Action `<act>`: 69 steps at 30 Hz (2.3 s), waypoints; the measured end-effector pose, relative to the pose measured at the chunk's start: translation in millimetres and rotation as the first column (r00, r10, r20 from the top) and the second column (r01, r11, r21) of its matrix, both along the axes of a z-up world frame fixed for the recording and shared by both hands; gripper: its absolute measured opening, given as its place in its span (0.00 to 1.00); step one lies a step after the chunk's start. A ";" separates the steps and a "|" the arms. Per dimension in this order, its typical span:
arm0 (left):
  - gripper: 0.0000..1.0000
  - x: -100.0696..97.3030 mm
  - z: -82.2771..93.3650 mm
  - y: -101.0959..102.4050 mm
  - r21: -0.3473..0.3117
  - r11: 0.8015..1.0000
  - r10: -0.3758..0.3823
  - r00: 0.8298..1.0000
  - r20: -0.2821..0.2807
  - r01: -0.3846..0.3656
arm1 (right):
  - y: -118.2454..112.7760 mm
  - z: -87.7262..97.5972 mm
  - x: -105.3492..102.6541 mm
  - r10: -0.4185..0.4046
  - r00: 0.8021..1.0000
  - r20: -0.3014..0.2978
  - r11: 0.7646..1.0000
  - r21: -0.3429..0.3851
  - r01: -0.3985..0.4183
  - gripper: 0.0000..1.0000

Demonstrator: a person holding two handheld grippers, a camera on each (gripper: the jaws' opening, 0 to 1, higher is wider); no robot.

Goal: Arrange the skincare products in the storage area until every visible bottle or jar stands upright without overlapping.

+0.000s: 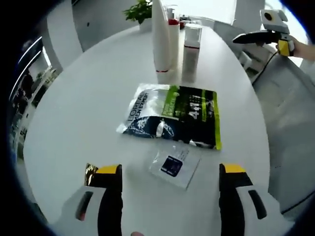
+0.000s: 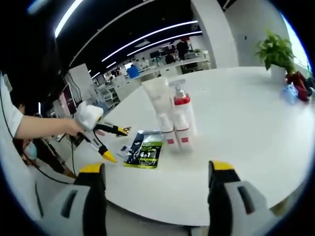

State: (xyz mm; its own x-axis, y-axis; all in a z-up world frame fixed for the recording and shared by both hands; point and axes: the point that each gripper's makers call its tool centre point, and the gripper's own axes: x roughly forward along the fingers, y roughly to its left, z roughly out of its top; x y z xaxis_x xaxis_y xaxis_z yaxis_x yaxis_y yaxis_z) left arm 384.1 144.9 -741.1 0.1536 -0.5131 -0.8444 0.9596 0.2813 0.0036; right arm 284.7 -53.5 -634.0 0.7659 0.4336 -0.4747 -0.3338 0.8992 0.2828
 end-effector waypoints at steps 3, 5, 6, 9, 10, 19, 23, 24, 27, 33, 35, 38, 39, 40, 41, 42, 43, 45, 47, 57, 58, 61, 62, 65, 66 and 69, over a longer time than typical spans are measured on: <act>0.76 -0.9 -0.1 -2.7 0.004 1.000 -0.020 1.000 -0.011 0.020 | 0.6 -0.2 -0.2 0.006 1.000 0.003 1.000 -0.014 -0.006 0.86; 0.75 0.1 0.3 -4.3 0.007 1.000 -0.029 0.999 -0.015 0.030 | 0.5 0.1 -0.2 0.008 1.000 0.006 1.000 -0.016 -0.008 0.86; 0.74 0.8 0.1 -5.0 0.012 0.999 -0.038 0.999 -0.017 0.038 | 0.3 0.6 -0.1 0.006 1.000 0.008 1.000 -0.016 -0.006 0.86; 0.71 1.4 -1.3 -6.2 0.032 0.997 -0.067 0.997 -0.024 0.067 | -1.4 1.3 0.5 -0.004 1.000 0.012 1.000 -0.011 0.004 0.86; 0.70 1.8 -2.1 -6.4 0.040 0.996 -0.079 0.997 -0.024 0.080 | -2.0 1.6 0.6 -0.007 1.000 0.013 1.000 -0.010 0.008 0.86; 0.57 2.5 -5.1 -11.9 0.074 0.988 -0.131 0.991 -0.037 0.133 | -2.9 1.5 1.0 -0.013 1.000 0.013 1.000 -0.003 0.013 0.85; 0.52 3.3 -5.0 -10.5 0.097 0.983 -0.155 0.988 -0.028 0.157 | -3.1 1.4 1.0 -0.014 1.000 0.014 1.000 -0.009 0.014 0.85; 0.51 1.7 -4.5 -11.2 0.095 0.981 -0.164 0.986 -0.031 0.166 | -3.1 1.3 1.0 -0.013 1.000 0.014 1.000 -0.010 0.013 0.85; 0.46 -1.6 -4.0 -12.6 0.098 0.977 -0.189 0.981 -0.034 0.191 | -2.4 1.3 0.8 -0.010 1.000 0.014 1.000 -0.012 0.010 0.84; 0.39 -2.0 -3.6 -12.7 0.098 0.975 -0.198 0.979 -0.036 0.201 | -1.4 1.0 0.4 -0.005 1.000 0.011 1.000 -0.014 0.005 0.84; 0.39 -2.2 -3.6 -12.6 0.098 0.974 -0.201 0.979 -0.035 0.203 | -1.3 0.8 0.3 -0.004 1.000 0.010 1.000 -0.015 0.004 0.84; 0.38 -2.5 -3.3 -12.3 0.098 0.974 -0.204 0.978 -0.033 0.207 | -1.0 0.6 0.0 -0.002 1.000 0.010 1.000 -0.016 0.002 0.84; 0.38 -2.6 -3.2 -12.1 0.098 0.973 -0.205 0.978 -0.033 0.207 | -1.0 0.7 0.0 -0.002 1.000 0.011 1.000 -0.016 0.002 0.84; 0.38 -2.9 -3.2 -11.9 0.098 0.973 -0.205 0.978 -0.034 0.208 | -0.9 0.6 -0.1 -0.001 1.000 0.010 1.000 -0.016 0.001 0.84; 0.38 -3.3 -3.1 -11.3 0.101 0.973 -0.207 0.978 -0.035 0.209 | -0.8 0.6 -0.2 -0.001 1.000 0.009 1.000 -0.016 0.001 0.84; 0.37 -3.5 -3.2 -11.0 0.102 0.972 -0.207 0.978 -0.035 0.210 | -0.7 0.7 -0.3 0.000 1.000 0.010 1.000 -0.016 0.000 0.84; 0.37 -4.2 -3.2 -10.4 0.104 0.972 -0.209 0.977 -0.036 0.211 | -0.5 0.7 -0.3 0.001 1.000 0.010 1.000 -0.017 -0.001 0.84; 0.37 -5.8 -3.1 -8.7 0.108 0.971 -0.208 0.977 -0.040 0.211 | -0.2 0.5 -0.3 0.003 1.000 0.010 1.000 -0.018 -0.003 0.84; 0.37 -7.7 -3.5 -6.0 0.116 0.970 -0.211 0.977 -0.042 0.215 | 0.3 0.4 -0.5 0.005 1.000 0.009 1.000 -0.019 -0.005 0.84; 0.37 -14.9 0.8 8.3 0.128 0.973 -0.188 0.981 -0.041 0.192 | 4.2 0.0 -1.9 0.028 1.000 0.005 0.999 -0.021 -0.028 0.83; 0.37 -15.8 1.3 10.1 0.126 0.975 -0.180 0.983 -0.039 0.183 | 4.6 0.1 -2.1 0.031 1.000 0.006 0.999 -0.020 -0.031 0.83; 0.37 -18.7 3.2 14.9 0.120 0.981 -0.152 0.988 -0.035 0.155 | 6.6 0.2 -2.9 0.041 0.999 0.005 0.999 -0.021 -0.041 0.83; 0.37 -20.7 4.6 16.6 0.117 0.982 -0.143 0.989 -0.031 0.146 | 7.3 0.2 -3.2 0.045 0.999 0.004 0.999 -0.021 -0.045 0.83; 0.37 -26.4 9.2 19.5 0.104 0.987 -0.119 0.993 -0.024 0.121 | 10.0 -0.2 -4.5 0.062 0.998 0.002 0.998 -0.025 -0.062 0.83; 0.37 -28.1 10.5 20.0 0.098 0.989 -0.113 0.993 -0.022 0.115 | 11.2 -0.2 -5.0 0.069 0.998 0.001 0.997 -0.025 -0.069 0.82; 0.37 -33.8 14.3 22.5 0.086 0.992 -0.089 0.996 -0.012 0.090 | 15.8 1.6 -6.9 0.093 0.996 0.005 0.996 -0.014 -0.093 0.80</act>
State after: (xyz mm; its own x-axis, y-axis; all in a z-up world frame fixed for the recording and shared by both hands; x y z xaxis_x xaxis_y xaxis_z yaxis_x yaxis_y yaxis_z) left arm 350.3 167.4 -726.8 0.1035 -0.4498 -0.8871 0.9810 0.1932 0.0165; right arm 277.8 -37.7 -632.4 0.7254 0.4963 -0.4770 -0.4175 0.8681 0.2684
